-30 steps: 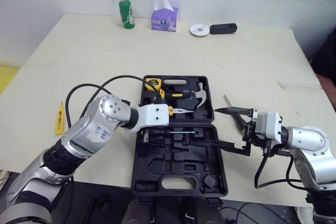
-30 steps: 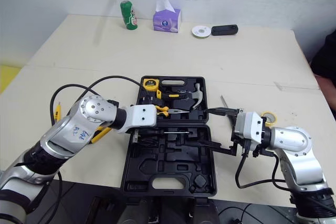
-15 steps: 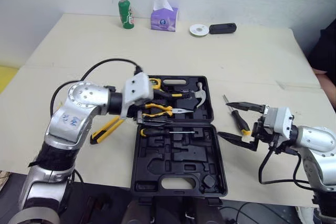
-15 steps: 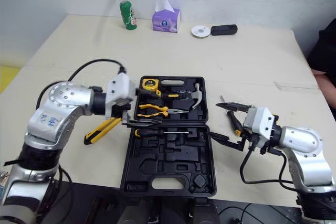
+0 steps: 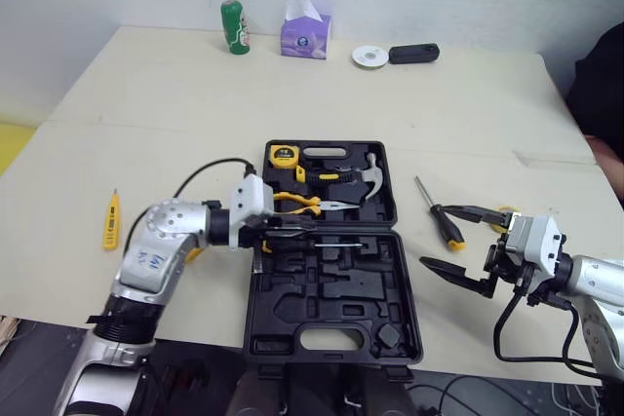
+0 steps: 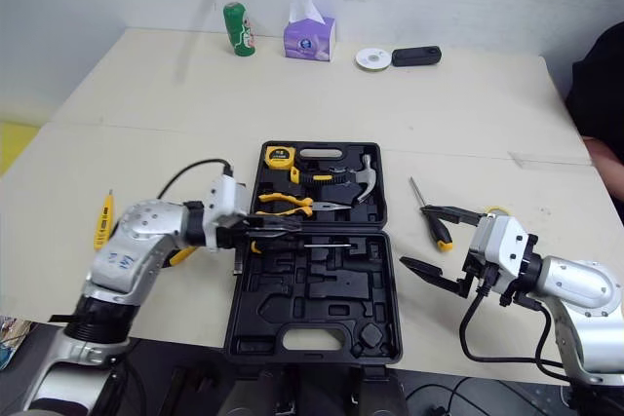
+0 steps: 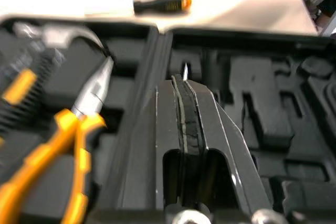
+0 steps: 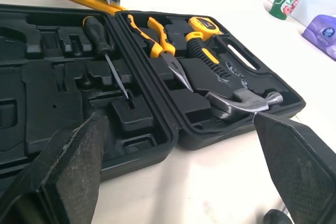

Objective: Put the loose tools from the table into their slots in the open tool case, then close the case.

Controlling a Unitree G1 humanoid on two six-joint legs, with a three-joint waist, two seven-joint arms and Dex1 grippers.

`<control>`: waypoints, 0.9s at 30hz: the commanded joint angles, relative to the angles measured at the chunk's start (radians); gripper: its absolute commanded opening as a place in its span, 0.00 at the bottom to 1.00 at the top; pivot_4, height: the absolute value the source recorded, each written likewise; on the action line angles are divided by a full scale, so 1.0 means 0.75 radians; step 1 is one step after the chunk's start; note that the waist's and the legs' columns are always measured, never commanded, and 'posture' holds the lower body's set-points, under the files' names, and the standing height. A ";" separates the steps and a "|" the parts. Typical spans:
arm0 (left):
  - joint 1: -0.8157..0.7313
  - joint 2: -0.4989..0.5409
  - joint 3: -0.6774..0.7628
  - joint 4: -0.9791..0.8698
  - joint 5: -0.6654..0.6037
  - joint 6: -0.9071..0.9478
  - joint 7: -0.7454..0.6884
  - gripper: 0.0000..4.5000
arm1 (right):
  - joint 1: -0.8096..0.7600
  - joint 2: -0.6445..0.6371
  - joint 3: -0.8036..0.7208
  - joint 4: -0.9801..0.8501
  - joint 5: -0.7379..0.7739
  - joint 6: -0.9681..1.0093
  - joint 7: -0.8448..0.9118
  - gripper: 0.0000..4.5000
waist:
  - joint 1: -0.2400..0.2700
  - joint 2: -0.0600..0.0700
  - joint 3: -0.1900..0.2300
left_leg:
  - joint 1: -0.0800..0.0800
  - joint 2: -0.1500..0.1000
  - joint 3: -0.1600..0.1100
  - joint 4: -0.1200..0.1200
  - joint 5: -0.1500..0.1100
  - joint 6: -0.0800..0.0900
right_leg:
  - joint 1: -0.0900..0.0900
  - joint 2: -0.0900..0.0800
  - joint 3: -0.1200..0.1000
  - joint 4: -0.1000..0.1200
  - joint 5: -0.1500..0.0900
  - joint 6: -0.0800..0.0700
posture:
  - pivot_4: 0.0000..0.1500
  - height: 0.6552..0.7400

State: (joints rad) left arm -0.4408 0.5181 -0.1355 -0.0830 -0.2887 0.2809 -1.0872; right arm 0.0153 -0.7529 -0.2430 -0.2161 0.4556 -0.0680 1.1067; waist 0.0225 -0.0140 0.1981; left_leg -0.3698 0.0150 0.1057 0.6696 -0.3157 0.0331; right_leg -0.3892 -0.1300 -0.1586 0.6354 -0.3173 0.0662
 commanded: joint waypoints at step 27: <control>-0.028 0.058 -0.345 0.157 0.387 0.086 0.084 0.01 | -0.059 -0.028 -0.018 -0.025 0.040 0.052 0.015 1.00 | 0.003 0.007 -0.006 | 0.021 0.001 -0.003 -0.007 -0.005 0.001 | 0.024 0.000 -0.002 -0.012 0.000 0.001 | 1.00 1.00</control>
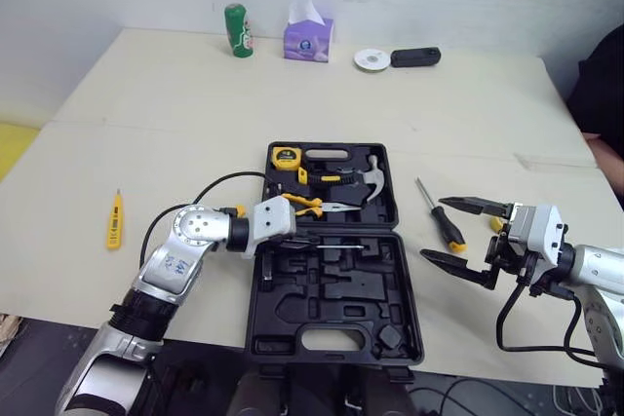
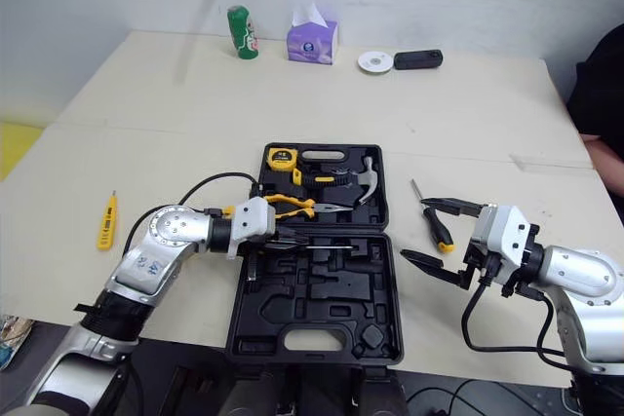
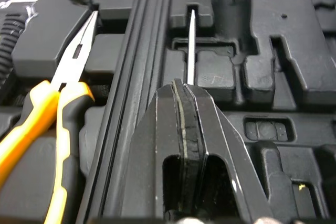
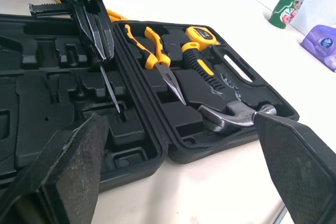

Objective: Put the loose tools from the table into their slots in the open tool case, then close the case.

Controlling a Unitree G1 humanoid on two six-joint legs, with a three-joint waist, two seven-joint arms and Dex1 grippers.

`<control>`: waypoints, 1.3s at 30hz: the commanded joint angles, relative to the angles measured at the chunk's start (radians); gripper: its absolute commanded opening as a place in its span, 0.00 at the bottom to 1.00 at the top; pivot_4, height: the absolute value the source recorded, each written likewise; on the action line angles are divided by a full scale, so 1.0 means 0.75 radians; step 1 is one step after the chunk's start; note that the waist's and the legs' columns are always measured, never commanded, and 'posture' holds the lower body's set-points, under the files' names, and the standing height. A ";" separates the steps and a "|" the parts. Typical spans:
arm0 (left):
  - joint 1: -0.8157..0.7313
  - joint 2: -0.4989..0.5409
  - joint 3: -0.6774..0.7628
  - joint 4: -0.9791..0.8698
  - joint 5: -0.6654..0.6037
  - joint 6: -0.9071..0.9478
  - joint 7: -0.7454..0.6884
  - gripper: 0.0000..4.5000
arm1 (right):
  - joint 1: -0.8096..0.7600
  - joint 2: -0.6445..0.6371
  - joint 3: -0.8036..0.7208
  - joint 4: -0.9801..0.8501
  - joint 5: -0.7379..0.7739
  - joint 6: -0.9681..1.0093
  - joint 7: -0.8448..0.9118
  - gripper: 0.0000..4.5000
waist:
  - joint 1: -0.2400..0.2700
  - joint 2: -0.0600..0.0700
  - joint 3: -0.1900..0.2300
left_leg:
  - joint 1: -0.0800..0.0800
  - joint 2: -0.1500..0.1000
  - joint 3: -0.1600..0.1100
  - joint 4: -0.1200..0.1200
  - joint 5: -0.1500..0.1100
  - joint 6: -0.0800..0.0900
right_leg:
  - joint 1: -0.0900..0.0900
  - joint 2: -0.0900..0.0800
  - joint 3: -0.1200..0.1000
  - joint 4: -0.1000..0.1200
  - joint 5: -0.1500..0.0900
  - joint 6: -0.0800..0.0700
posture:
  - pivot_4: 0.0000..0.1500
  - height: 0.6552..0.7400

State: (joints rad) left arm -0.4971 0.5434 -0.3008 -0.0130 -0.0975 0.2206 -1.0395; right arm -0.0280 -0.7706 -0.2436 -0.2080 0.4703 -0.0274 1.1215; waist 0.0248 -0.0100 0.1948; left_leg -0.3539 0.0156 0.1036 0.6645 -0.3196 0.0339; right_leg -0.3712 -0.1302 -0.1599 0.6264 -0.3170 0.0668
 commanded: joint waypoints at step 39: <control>0.300 0.340 0.916 0.076 -0.369 -0.178 0.092 0.80 | 0.241 -0.038 -0.535 0.346 -0.046 -0.367 -0.009 1.00 | -0.003 0.010 -0.012 | -0.008 0.000 0.001 -0.001 -0.011 0.007 | -0.005 -0.001 -0.001 -0.010 -0.001 0.006 | 1.00 1.00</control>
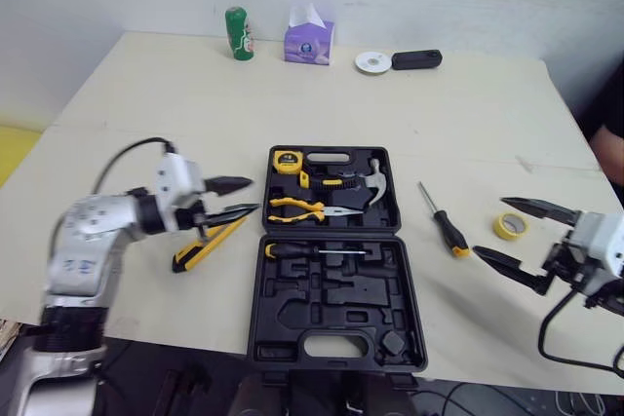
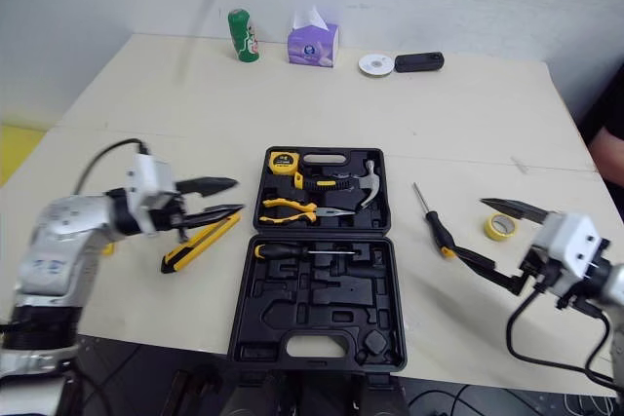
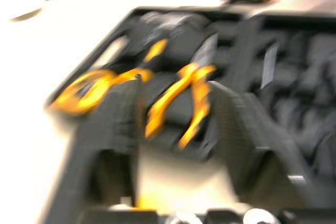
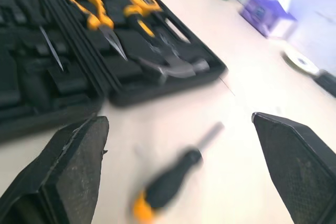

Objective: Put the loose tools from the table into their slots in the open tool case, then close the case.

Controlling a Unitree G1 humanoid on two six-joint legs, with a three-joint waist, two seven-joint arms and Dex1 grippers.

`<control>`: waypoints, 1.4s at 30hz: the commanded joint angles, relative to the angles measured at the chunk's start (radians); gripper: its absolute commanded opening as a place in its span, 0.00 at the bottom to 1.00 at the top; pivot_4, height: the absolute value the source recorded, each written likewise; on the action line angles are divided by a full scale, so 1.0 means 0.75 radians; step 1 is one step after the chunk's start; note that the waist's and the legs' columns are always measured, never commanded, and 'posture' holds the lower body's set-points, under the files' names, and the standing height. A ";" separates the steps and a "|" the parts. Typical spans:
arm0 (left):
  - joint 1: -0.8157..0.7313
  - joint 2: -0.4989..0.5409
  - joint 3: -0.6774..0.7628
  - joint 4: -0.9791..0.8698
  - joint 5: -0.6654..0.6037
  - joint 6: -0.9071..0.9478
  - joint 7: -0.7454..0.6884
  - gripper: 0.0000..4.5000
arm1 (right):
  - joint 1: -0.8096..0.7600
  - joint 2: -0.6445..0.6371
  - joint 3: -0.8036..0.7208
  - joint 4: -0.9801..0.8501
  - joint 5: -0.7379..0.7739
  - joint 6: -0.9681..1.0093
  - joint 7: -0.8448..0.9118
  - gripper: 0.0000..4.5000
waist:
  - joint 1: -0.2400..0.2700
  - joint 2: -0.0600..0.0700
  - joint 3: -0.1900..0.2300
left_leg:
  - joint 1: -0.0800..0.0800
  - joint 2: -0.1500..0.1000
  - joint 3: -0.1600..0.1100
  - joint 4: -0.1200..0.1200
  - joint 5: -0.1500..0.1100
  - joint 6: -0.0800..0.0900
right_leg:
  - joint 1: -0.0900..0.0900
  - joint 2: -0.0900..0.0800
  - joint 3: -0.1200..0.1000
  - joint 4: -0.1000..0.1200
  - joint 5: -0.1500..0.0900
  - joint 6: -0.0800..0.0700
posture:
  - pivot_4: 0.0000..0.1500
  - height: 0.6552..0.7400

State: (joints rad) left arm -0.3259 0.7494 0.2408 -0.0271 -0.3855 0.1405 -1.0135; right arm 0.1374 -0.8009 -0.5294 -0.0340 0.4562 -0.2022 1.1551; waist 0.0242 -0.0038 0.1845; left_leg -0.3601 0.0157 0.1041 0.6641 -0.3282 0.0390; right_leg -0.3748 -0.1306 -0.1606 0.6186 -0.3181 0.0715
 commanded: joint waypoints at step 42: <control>0.514 0.265 0.673 0.984 -0.035 -0.607 0.200 0.99 | 0.221 0.118 -0.304 0.733 -0.094 -0.582 -0.559 1.00 | -0.050 0.006 0.016 | 0.012 0.001 0.010 -0.020 -0.009 -0.010 | -0.005 -0.003 0.007 0.002 -0.003 -0.004 | 1.00 1.00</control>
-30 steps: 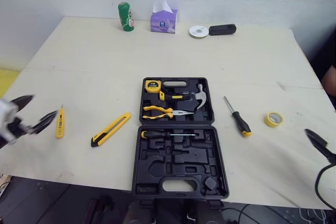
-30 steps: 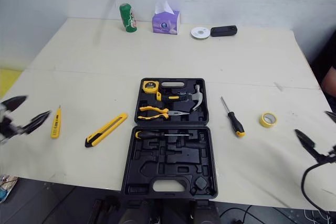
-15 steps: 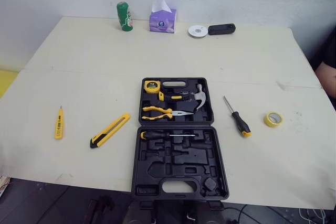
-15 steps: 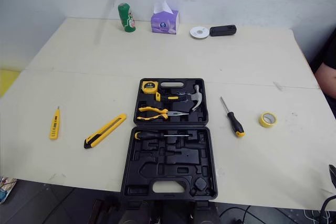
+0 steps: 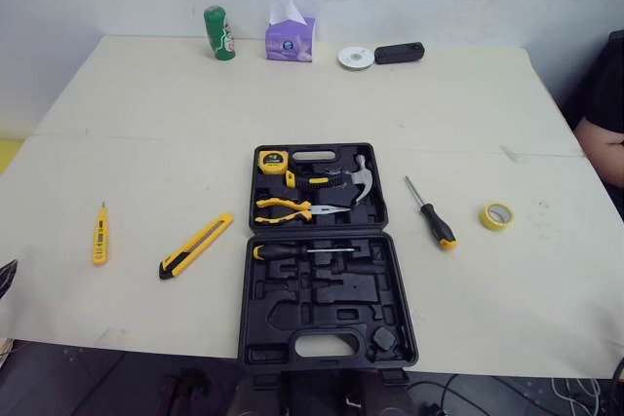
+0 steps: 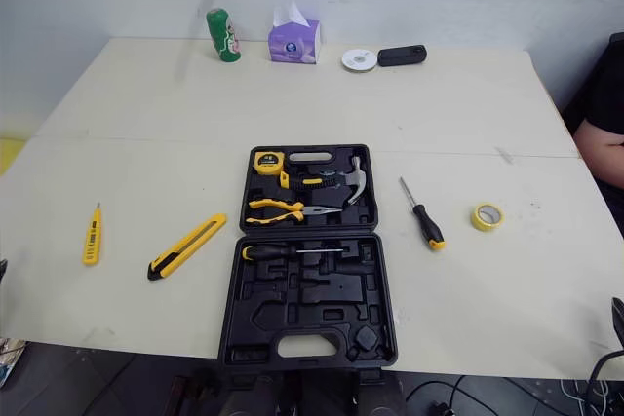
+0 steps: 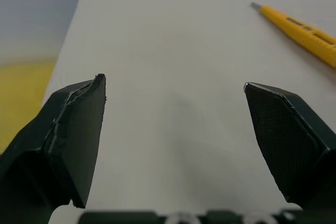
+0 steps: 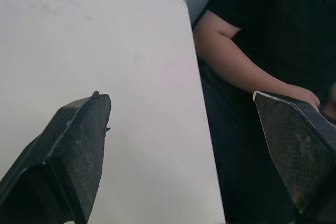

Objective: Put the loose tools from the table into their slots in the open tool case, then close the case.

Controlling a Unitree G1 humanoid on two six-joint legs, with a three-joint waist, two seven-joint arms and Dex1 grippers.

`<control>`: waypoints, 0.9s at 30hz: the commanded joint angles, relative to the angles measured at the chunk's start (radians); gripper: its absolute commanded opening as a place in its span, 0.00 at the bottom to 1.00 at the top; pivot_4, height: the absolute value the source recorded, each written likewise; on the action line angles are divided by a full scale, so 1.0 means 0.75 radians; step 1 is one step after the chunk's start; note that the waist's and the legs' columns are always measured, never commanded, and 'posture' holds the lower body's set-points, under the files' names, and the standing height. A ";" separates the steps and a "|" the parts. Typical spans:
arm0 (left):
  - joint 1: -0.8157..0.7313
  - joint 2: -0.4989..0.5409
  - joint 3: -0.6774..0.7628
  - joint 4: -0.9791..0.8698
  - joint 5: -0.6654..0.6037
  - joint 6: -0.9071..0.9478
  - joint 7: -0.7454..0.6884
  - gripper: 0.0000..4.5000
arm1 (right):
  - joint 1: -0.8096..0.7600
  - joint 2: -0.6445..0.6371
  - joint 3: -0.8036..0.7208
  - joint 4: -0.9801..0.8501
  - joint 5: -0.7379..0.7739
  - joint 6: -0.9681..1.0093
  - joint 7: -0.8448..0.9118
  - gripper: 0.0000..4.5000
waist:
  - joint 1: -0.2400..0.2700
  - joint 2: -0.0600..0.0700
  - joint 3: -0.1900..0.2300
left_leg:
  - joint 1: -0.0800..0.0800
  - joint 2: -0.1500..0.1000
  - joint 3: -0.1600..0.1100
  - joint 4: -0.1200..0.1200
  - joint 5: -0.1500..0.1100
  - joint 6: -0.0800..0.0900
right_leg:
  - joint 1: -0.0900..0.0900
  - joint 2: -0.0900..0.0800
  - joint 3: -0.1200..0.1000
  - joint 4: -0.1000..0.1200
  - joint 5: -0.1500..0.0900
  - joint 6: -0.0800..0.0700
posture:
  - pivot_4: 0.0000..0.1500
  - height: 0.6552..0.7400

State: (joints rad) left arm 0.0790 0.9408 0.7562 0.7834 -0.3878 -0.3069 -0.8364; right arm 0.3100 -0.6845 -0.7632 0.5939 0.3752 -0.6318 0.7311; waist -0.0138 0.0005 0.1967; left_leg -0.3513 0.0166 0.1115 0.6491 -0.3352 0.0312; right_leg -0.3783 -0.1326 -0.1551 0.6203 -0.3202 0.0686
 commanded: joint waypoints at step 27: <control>-0.507 -0.135 -0.914 -1.641 -0.428 0.946 -0.326 0.99 | -0.549 -0.467 0.660 -1.362 0.457 2.061 -0.182 1.00 | 0.018 0.000 0.003 | -0.006 -0.001 -0.003 0.003 0.013 0.002 | -0.001 0.002 -0.002 -0.001 0.001 0.001 | 1.00 1.00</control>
State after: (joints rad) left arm -0.2697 0.8477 0.0987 -0.3696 -0.6600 0.3599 -1.0839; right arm -0.0610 -1.0069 -0.2953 -0.3818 0.6897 0.8225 0.6089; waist 0.0000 0.0002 0.1989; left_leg -0.3566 0.0159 0.1089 0.6513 -0.3254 0.0328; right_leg -0.3792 -0.1311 -0.1570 0.6195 -0.3197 0.0695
